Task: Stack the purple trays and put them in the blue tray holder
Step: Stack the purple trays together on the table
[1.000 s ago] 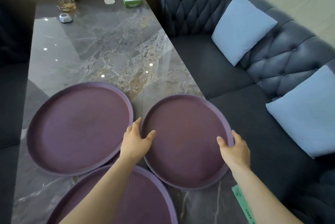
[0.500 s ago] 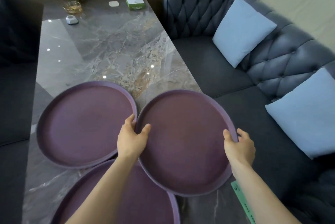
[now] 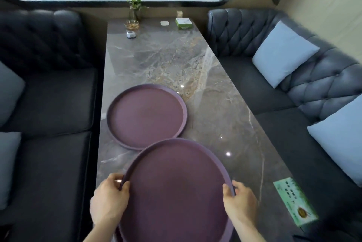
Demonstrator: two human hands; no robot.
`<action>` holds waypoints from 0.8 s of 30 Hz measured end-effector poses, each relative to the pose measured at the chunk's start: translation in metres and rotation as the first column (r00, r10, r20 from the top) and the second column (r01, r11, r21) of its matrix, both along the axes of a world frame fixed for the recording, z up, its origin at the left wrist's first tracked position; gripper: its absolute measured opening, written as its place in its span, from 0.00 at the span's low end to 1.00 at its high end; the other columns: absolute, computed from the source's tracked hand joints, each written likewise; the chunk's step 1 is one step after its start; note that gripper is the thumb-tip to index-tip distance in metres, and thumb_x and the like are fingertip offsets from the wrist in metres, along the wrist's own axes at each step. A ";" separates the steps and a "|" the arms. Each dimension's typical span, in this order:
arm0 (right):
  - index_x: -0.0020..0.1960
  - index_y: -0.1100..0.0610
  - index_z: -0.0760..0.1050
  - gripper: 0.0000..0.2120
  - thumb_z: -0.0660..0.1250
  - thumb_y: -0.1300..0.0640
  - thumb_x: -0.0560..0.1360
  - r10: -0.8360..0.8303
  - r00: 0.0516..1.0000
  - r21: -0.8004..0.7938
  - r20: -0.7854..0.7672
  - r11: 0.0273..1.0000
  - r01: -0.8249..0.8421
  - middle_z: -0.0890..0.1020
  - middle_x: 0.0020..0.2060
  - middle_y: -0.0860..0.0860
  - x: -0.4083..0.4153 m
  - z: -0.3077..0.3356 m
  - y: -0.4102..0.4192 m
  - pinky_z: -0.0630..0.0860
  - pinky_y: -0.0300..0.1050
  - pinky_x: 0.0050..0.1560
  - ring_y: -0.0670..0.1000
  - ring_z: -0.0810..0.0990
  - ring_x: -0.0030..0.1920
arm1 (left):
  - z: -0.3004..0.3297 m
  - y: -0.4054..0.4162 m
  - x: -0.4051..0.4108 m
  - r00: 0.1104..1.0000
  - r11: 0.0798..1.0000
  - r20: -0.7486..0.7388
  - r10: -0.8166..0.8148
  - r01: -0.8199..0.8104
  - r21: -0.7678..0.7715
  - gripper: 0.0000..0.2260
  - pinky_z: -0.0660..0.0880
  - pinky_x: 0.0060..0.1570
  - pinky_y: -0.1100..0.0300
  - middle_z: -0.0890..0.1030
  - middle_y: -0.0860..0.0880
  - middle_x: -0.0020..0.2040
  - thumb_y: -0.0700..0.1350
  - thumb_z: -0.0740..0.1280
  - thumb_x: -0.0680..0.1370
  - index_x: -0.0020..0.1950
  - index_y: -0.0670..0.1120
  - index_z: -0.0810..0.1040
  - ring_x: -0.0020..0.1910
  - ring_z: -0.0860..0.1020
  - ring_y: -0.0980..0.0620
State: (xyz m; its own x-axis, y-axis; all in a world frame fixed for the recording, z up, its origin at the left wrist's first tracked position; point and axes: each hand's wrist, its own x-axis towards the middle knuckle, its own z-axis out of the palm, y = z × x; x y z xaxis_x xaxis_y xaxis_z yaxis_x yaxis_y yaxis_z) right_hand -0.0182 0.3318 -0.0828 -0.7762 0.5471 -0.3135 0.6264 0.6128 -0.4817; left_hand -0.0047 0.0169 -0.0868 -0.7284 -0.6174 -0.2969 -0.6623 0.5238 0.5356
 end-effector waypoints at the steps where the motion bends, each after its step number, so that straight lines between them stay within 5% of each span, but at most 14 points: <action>1: 0.61 0.54 0.79 0.19 0.69 0.48 0.73 0.000 1.000 0.008 0.021 1.000 0.000 0.81 0.55 0.57 0.008 -0.001 -0.006 0.74 0.52 0.55 0.60 0.79 0.57 | -0.003 -0.004 0.009 1.000 1.000 0.020 0.008 -0.008 -0.003 0.08 0.74 0.46 0.52 0.86 0.53 0.48 0.51 0.72 0.73 0.51 0.56 0.81 0.50 0.82 0.44; 13: 0.68 0.55 0.73 0.26 0.71 0.49 0.72 0.046 0.997 0.077 0.057 0.996 -0.050 0.78 0.62 0.56 0.036 -0.009 -0.036 0.74 0.53 0.60 0.59 0.77 0.63 | -0.017 -0.007 0.040 0.994 0.995 0.061 -0.086 0.089 -0.055 0.23 0.75 0.50 0.50 0.82 0.50 0.60 0.52 0.71 0.74 0.68 0.54 0.77 0.57 0.80 0.42; 24: 0.68 0.51 0.74 0.26 0.72 0.47 0.72 -0.009 1.000 0.058 -0.020 0.998 0.010 0.80 0.63 0.53 0.032 -0.006 -0.042 0.76 0.54 0.60 0.59 0.77 0.63 | -0.023 0.007 0.038 0.996 0.992 0.026 -0.082 0.085 -0.095 0.27 0.76 0.51 0.46 0.82 0.46 0.58 0.52 0.72 0.73 0.72 0.49 0.74 0.57 0.79 0.42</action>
State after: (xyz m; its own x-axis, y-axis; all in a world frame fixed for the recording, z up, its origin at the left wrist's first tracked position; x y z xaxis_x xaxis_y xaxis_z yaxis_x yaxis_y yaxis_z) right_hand 0.0135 0.2901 -0.0888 -0.7765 0.5715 -0.2654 0.6232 0.6340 -0.4578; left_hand 0.0330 0.0237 -0.1096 -0.7726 -0.5811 -0.2559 -0.6252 0.6260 0.4661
